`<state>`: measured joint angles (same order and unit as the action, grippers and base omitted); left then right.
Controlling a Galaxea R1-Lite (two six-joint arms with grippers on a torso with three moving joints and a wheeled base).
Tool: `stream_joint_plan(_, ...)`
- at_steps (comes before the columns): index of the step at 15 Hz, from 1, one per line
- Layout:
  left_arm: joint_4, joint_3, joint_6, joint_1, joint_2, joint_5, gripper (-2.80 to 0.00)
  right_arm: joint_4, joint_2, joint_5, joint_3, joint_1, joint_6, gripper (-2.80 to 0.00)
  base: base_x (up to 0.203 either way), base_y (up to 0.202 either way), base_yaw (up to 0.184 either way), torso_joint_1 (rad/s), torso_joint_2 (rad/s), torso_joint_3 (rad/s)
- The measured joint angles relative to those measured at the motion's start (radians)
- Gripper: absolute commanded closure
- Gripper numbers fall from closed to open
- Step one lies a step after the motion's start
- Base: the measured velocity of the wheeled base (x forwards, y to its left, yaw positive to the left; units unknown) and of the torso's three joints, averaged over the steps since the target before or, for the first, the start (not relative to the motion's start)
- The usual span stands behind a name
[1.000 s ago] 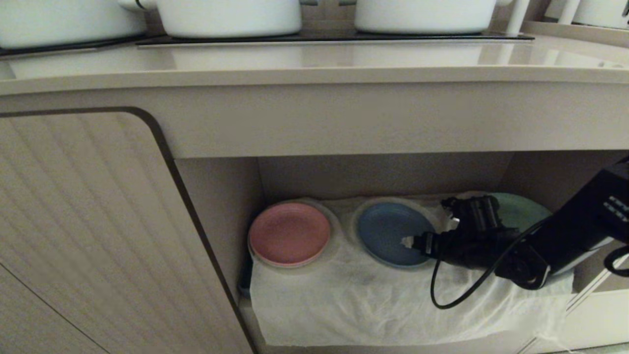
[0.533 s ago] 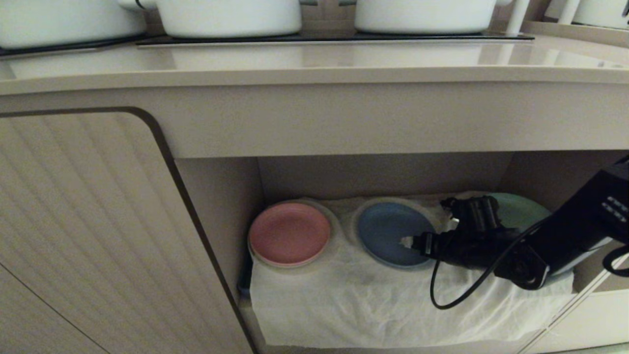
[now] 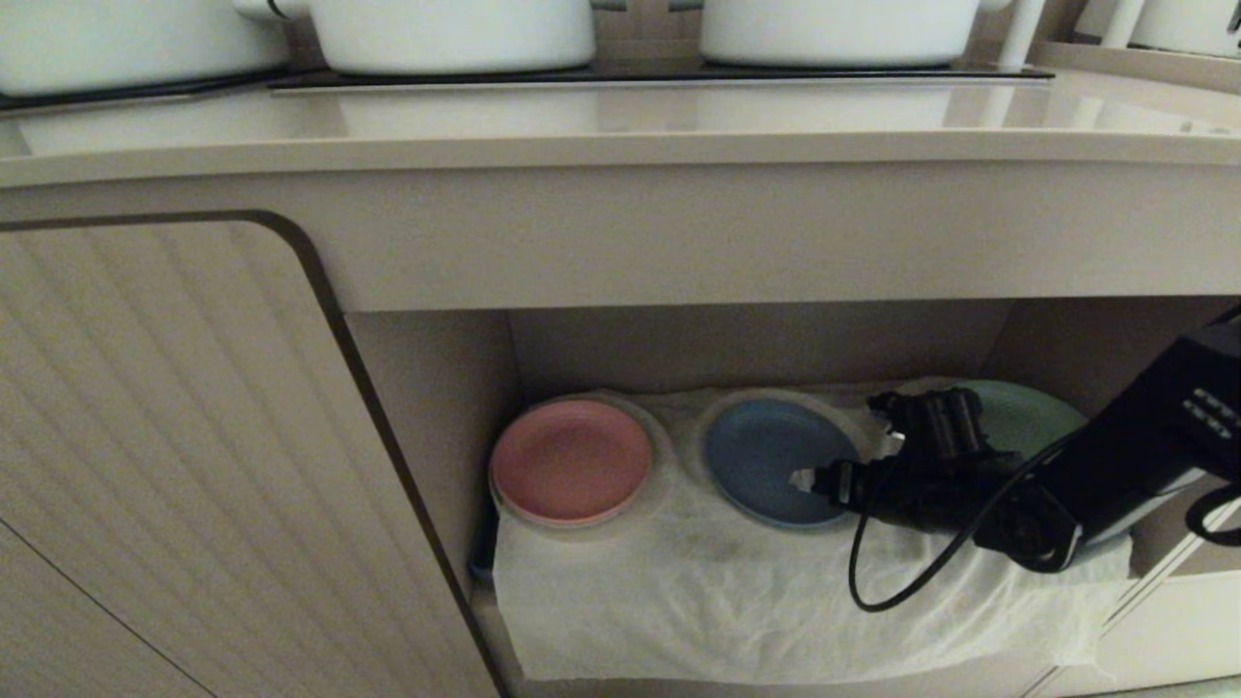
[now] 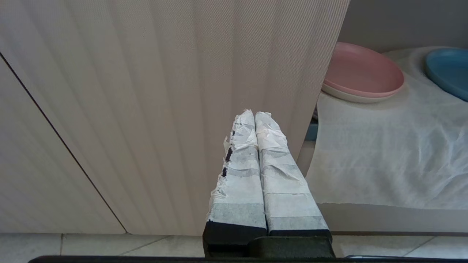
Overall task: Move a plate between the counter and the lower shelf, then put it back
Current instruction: Pick up the plate in the cupboard
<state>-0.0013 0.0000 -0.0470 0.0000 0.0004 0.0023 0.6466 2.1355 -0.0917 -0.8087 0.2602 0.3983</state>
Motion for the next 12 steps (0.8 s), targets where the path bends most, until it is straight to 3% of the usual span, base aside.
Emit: stream_joint_plan(12,0.000,0.000,0.000,0.000,0.000,0.000,0.00,-0.006,0.007,0.001,-0.002,0.000,-0.009,-2.80,0.000,0.000,0.000,0.000,0.00,0.000)
